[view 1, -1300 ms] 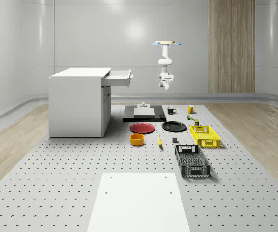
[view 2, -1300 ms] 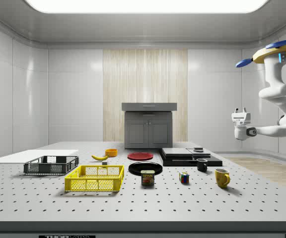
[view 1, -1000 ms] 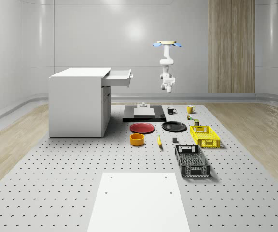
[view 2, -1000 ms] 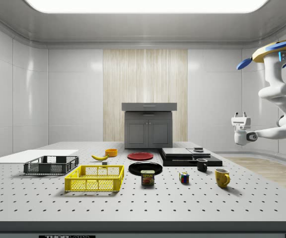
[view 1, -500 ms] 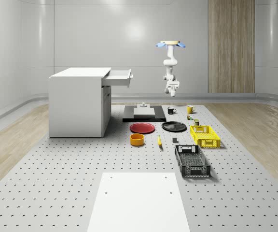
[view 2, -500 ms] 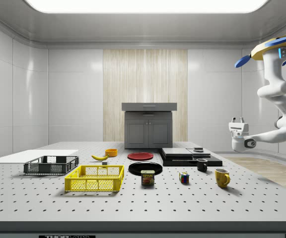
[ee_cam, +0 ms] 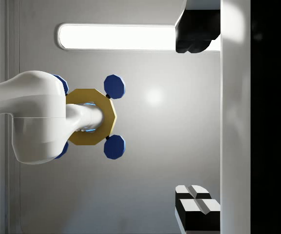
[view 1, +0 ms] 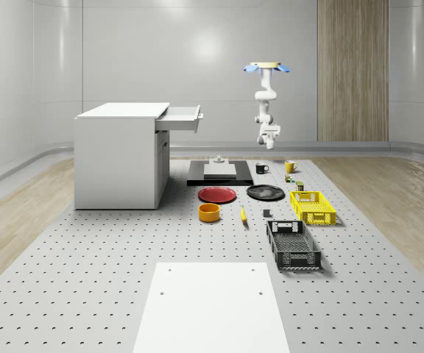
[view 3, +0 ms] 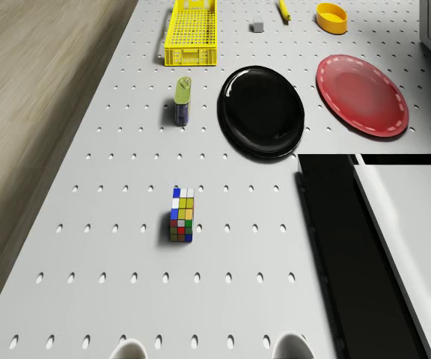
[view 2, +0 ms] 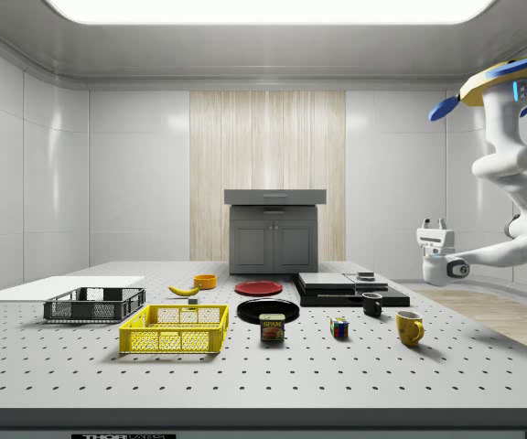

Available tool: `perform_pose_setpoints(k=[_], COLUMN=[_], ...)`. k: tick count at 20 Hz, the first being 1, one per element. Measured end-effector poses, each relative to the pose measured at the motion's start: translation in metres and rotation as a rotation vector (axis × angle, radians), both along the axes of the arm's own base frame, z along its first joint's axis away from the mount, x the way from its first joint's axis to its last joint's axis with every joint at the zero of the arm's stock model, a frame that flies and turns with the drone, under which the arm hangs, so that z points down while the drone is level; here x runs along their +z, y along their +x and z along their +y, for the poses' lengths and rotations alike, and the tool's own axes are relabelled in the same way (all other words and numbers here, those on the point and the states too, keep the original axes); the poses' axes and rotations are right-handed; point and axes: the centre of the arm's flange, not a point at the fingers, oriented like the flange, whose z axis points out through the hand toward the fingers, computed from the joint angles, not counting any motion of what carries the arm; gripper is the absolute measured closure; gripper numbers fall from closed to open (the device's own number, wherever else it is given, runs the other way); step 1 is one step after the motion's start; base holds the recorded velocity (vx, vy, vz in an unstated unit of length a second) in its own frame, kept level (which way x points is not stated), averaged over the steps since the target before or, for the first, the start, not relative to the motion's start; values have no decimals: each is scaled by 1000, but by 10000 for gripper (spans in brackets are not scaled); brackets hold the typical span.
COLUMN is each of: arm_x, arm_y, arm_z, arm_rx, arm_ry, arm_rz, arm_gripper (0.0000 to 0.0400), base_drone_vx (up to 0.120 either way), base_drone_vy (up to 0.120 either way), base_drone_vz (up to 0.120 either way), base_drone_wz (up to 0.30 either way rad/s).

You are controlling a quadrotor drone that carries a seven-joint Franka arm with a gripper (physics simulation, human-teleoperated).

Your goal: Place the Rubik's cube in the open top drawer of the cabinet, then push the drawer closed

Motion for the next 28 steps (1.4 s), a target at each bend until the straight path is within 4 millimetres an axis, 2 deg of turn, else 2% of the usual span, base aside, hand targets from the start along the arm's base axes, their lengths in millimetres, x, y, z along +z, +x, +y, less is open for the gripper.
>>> perform_pose_setpoints(k=[18, 28], arm_x=[1, 1], arm_y=[-1, -2], arm_z=[1, 3], arm_rx=[0, -1], arm_ry=[-6, -33], arm_rz=[-14, -21], arm_gripper=[0, 0], base_drone_vx=[120, 120], base_drone_vy=[120, 0], base_drone_vz=[0, 0], base_drone_wz=[0, 0])
